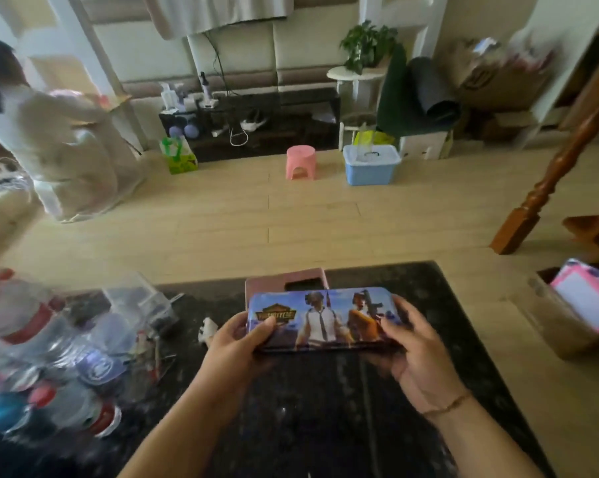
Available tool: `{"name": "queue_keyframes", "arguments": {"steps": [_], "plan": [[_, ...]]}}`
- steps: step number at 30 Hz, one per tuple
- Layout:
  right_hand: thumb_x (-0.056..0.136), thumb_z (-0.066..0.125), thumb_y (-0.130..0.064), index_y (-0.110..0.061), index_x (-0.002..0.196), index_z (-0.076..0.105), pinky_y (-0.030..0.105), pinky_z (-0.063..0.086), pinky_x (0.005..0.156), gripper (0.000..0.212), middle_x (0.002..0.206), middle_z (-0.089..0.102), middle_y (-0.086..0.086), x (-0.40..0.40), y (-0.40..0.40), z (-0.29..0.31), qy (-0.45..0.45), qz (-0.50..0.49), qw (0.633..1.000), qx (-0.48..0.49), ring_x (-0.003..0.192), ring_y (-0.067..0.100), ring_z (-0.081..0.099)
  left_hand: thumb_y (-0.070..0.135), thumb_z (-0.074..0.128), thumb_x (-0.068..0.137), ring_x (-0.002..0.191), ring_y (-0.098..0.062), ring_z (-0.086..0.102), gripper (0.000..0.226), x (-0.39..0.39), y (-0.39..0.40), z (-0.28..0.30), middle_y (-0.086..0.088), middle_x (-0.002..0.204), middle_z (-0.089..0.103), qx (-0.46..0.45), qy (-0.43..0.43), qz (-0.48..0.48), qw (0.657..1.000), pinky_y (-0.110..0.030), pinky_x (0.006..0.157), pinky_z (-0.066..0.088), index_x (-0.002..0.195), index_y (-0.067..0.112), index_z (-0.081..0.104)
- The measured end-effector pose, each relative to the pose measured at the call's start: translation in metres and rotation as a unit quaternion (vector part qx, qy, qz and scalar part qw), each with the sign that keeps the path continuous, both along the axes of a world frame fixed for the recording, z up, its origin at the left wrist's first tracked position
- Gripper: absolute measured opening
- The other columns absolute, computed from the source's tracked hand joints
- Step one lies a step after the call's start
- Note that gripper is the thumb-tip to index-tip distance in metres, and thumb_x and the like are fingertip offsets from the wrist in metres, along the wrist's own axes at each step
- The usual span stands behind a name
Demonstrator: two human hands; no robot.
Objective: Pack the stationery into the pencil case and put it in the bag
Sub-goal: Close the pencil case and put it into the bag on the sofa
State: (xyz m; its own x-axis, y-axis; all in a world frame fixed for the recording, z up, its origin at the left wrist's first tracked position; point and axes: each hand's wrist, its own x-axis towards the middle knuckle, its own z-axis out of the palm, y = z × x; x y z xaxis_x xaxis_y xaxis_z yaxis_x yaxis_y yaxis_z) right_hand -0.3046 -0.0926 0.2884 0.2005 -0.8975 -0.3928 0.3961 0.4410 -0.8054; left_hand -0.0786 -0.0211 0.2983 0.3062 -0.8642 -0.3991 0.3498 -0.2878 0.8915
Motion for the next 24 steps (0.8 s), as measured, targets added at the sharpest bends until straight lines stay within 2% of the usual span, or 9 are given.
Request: {"name": "queue_keyframes", "arguments": {"steps": [2, 4, 9, 13, 16, 18, 20, 21, 24], "plan": [[0.091, 0.050, -0.002, -0.015, 0.130, 0.050, 0.045, 0.058, 0.068, 0.041, 0.112, 0.067, 0.016, -0.016, -0.003, 0.063, -0.004, -0.009, 1.000, -0.017, 0.089, 0.028, 0.069, 0.012, 0.062, 0.091, 0.093, -0.034, 0.072, 0.027, -0.014, -0.007, 0.068, -0.017, 0.104, 0.074, -0.010, -0.038, -0.017, 0.999, -0.043, 0.076, 0.061, 0.116, 0.003, 0.062], [0.091, 0.050, -0.001, -0.016, 0.131, 0.049, 0.049, 0.057, 0.073, 0.042, 0.112, 0.068, 0.014, -0.035, -0.003, 0.116, -0.006, -0.009, 0.999, -0.036, 0.093, 0.029, 0.069, 0.010, 0.063, 0.090, 0.090, -0.034, 0.072, 0.024, -0.031, -0.010, 0.125, -0.018, 0.100, 0.075, -0.024, -0.066, -0.036, 0.997, -0.039, 0.070, 0.061, 0.113, 0.001, 0.064], [0.091, 0.050, 0.000, -0.022, 0.116, 0.056, 0.059, 0.051, 0.083, 0.033, 0.112, 0.067, 0.016, -0.090, 0.003, 0.204, -0.018, -0.029, 0.998, -0.057, 0.099, 0.035, 0.066, 0.003, 0.061, 0.091, 0.079, -0.027, 0.073, 0.017, -0.078, -0.019, 0.211, -0.019, 0.094, 0.075, -0.041, -0.053, -0.082, 0.994, -0.030, 0.058, 0.058, 0.106, -0.002, 0.066], [0.090, 0.052, -0.001, -0.018, 0.122, 0.053, 0.054, 0.056, 0.076, 0.037, 0.114, 0.066, 0.017, -0.131, 0.008, 0.230, -0.033, -0.079, 0.994, -0.068, 0.098, 0.035, 0.067, 0.001, 0.058, 0.091, 0.067, -0.016, 0.072, 0.012, -0.119, -0.036, 0.240, -0.009, 0.080, 0.076, -0.079, -0.046, -0.133, 0.987, -0.024, 0.053, 0.055, 0.100, -0.002, 0.065], [0.091, 0.052, -0.002, -0.017, 0.127, 0.051, 0.046, 0.057, 0.069, 0.040, 0.119, 0.063, 0.016, -0.171, 0.019, 0.237, -0.030, -0.126, 0.989, -0.070, 0.098, 0.034, 0.068, 0.000, 0.060, 0.089, 0.067, -0.017, 0.073, 0.015, -0.156, -0.052, 0.253, -0.011, 0.080, 0.076, -0.084, -0.032, -0.182, 0.979, -0.026, 0.053, 0.057, 0.103, -0.004, 0.064], [0.091, 0.052, -0.001, -0.016, 0.132, 0.048, 0.048, 0.058, 0.069, 0.044, 0.120, 0.063, 0.016, -0.203, 0.033, 0.237, -0.022, -0.186, 0.979, -0.081, 0.098, 0.034, 0.067, 0.006, 0.067, 0.082, 0.069, -0.022, 0.073, 0.027, -0.188, -0.065, 0.258, -0.016, 0.084, 0.075, -0.083, -0.025, -0.233, 0.969, -0.030, 0.053, 0.057, 0.106, -0.005, 0.063], [0.091, 0.051, -0.001, -0.015, 0.132, 0.049, 0.047, 0.059, 0.069, 0.043, 0.118, 0.065, 0.015, -0.242, 0.059, 0.238, 0.008, -0.261, 0.960, -0.102, 0.097, 0.035, 0.067, 0.014, 0.072, 0.074, 0.073, -0.024, 0.073, 0.041, -0.234, -0.077, 0.260, -0.019, 0.090, 0.075, -0.080, -0.034, -0.307, 0.948, -0.033, 0.057, 0.059, 0.109, -0.004, 0.062], [0.091, 0.051, -0.001, -0.014, 0.131, 0.050, 0.045, 0.059, 0.068, 0.042, 0.118, 0.065, 0.016, -0.263, 0.077, 0.239, 0.023, -0.295, 0.949, -0.110, 0.097, 0.034, 0.067, 0.016, 0.072, 0.075, 0.075, -0.024, 0.073, 0.040, -0.260, -0.079, 0.260, -0.019, 0.094, 0.075, -0.081, -0.042, -0.347, 0.933, -0.033, 0.060, 0.060, 0.110, -0.002, 0.062], [0.091, 0.053, -0.006, -0.016, 0.130, 0.051, 0.039, 0.058, 0.063, 0.040, 0.121, 0.063, 0.013, -0.333, 0.151, 0.242, 0.053, -0.405, 0.905, -0.116, 0.098, 0.030, 0.066, 0.014, 0.068, 0.087, 0.080, -0.019, 0.072, 0.021, -0.353, -0.065, 0.256, -0.014, 0.096, 0.075, -0.094, -0.058, -0.465, 0.878, -0.031, 0.066, 0.059, 0.106, 0.006, 0.065]]}}
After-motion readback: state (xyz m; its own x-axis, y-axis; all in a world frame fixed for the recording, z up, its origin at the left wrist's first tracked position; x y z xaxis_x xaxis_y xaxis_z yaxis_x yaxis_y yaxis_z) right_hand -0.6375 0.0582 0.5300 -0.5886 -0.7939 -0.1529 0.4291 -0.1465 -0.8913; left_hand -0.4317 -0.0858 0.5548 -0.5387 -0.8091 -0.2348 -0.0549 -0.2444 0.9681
